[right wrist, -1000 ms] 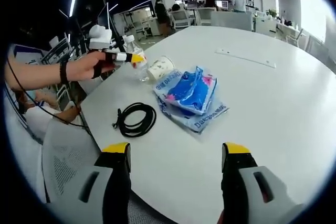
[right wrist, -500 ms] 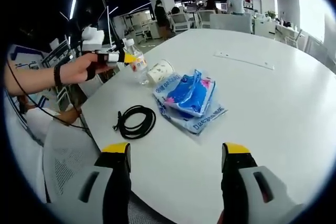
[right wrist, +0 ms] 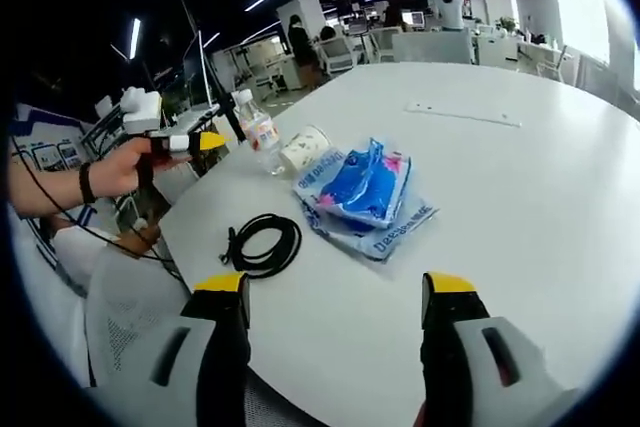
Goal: Arrange the tabletop items into an orderly group along one side of the table until the central work area is clear of visible clutter.
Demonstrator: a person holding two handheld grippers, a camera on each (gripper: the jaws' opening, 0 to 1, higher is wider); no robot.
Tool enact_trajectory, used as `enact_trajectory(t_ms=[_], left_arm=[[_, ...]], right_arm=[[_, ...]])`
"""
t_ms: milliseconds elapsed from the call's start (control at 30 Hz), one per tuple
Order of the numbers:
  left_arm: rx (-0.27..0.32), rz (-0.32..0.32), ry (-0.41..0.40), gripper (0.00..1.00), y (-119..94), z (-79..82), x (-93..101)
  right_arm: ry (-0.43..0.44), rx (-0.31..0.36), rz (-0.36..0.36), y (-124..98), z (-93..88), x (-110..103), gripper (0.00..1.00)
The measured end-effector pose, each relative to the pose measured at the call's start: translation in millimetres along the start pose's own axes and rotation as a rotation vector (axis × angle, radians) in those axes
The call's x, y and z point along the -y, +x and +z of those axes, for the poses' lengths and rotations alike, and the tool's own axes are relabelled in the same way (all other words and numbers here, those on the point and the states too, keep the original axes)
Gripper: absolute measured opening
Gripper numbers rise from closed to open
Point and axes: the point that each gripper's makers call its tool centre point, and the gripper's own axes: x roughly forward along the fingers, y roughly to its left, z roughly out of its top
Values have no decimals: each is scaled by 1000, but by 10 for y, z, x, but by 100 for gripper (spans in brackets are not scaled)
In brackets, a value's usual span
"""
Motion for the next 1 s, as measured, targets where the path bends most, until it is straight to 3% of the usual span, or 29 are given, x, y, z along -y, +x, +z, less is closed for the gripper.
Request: enact_trajectory(t_ms=[367,533,1000], left_arm=[[-21,15,15,43,-256,-243,-101],[-30,7,26,42,-294,-294,-41],[-69,-69,52,40,-125,-398,223]], right_arm=[[35,-1,4,-16,-151,31,68],[45,-1,8,-9,-168,45,68],[69,6,-12,-34,-188,205,65]])
